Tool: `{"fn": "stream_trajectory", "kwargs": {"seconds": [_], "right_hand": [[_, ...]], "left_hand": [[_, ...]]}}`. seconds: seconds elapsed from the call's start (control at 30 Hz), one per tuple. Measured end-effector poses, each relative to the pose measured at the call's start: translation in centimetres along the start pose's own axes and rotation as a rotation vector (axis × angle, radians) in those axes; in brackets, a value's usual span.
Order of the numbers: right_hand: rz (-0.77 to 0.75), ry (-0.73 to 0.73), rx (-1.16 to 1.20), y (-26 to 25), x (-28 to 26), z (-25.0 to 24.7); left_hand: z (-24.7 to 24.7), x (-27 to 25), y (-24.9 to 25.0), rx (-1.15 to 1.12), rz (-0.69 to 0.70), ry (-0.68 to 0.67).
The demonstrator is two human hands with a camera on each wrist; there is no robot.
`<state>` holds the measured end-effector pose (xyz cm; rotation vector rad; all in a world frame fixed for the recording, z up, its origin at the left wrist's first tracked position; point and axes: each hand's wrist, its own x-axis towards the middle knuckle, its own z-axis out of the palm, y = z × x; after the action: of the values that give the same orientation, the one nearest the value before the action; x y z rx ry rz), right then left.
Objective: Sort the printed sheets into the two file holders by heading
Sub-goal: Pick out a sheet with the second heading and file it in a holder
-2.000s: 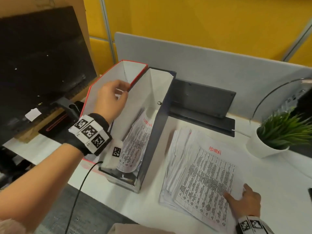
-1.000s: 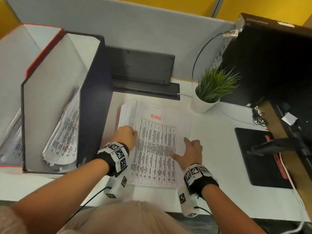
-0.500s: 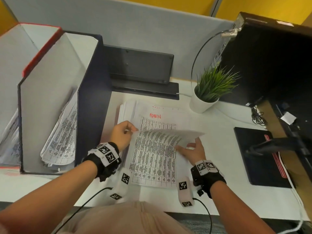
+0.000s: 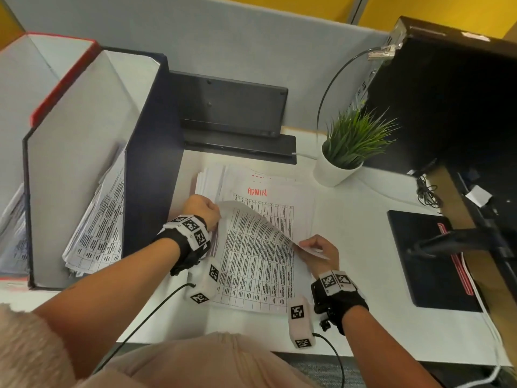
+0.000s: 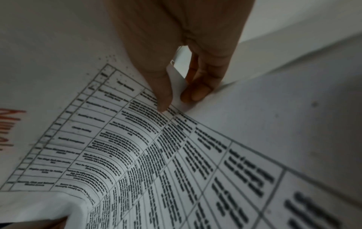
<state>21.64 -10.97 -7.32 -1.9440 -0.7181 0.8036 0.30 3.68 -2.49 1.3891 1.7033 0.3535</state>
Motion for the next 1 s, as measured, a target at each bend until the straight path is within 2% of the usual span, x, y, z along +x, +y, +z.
{"fn": "stream_trajectory", "kwargs": {"seconds": [0.2,0.4,0.63,0.73,0.83,1.0], "right_hand": [[0.014,-0.032,-0.03,0.0,0.0,-0.2],[0.066,-0.044,-0.014,-0.4,0.3,-0.1],[-0.004,-0.07,-0.032,-0.7,-0.1,0.3],[-0.053,-0.05,-0.073,-1.0,0.1,0.6],[-0.062,0.017,-0.085,-1.3,0.4,0.7],[0.007,0.025,0.025,-2.0,0.7,0.4]], "left_hand": [[-0.1,0.0,0.1,0.101,-0.009,-0.03],[0.3,-0.7,0.0,0.194,0.143,0.029],[-0.1,-1.3,-1.1,0.191,0.201,0.09],[-0.1,-2.0,-1.6,0.064,0.356,0.194],[-0.2,-2.2,-1.6,-0.099,0.499,0.193],[-0.6,-1.8,-1.2,-0.312,0.427,0.061]]}}
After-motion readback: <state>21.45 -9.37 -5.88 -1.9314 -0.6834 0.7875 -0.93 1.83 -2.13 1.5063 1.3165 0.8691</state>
